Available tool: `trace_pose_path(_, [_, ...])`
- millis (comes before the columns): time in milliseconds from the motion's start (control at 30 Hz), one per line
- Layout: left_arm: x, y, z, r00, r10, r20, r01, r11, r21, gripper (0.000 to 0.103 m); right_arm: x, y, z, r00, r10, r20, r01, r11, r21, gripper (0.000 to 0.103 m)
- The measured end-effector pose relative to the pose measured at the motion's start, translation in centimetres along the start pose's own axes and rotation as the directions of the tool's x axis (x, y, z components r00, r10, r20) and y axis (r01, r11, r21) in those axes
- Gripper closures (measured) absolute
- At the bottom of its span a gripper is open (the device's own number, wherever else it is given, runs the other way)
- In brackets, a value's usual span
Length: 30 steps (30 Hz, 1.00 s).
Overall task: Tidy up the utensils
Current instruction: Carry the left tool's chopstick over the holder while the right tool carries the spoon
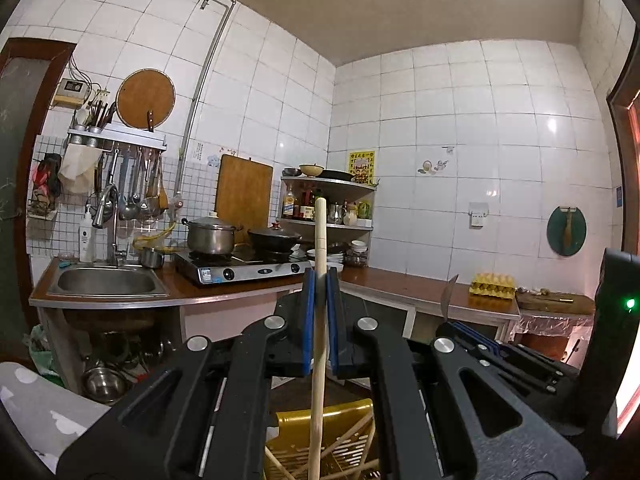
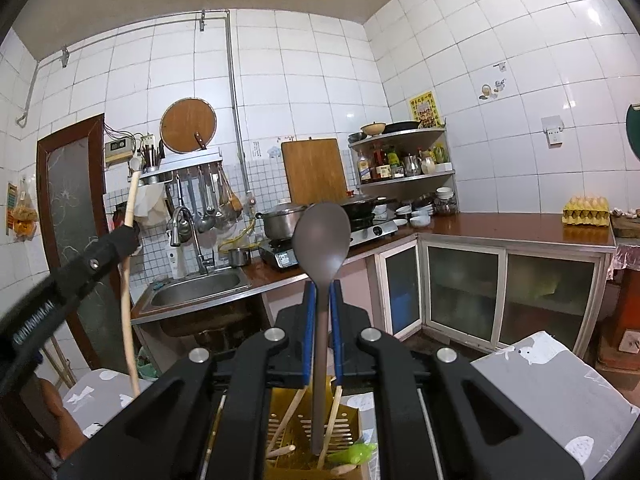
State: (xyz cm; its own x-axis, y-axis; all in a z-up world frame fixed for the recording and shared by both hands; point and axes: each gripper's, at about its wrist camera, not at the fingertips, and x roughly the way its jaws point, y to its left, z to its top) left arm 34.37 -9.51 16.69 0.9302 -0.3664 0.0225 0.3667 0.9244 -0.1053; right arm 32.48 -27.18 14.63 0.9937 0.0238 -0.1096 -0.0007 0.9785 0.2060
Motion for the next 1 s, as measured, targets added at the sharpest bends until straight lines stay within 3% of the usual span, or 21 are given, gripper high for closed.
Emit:
trace_pose_path(333, [2.8, 1.0, -2.5, 0.999, 0.019, -0.031, -0.019, 1.0, -0.001, 0.098, 2.2, -0.5, -1.3, 0.998, 0.018, -0.052, -0.018, 1.0, -0.001, 0.095])
trace_pose_path(567, [3.8, 1.2, -2.3, 0.999, 0.026, -0.027, -0.027, 1.0, -0.011, 0.098, 3.3, -0.4, -2.1, 0.996, 0.021, -0.085, -0.021, 1.0, 0.001, 0.095])
trace_pose_path(1000, [4.7, 0.7, -3.6, 0.992, 0.119, -0.043, -0.117, 0.992, 0.048, 0.098, 4.6, -0.7, -3.6, 0.99, 0.015, -0.139, -0.015, 1.0, 0.0, 0.095])
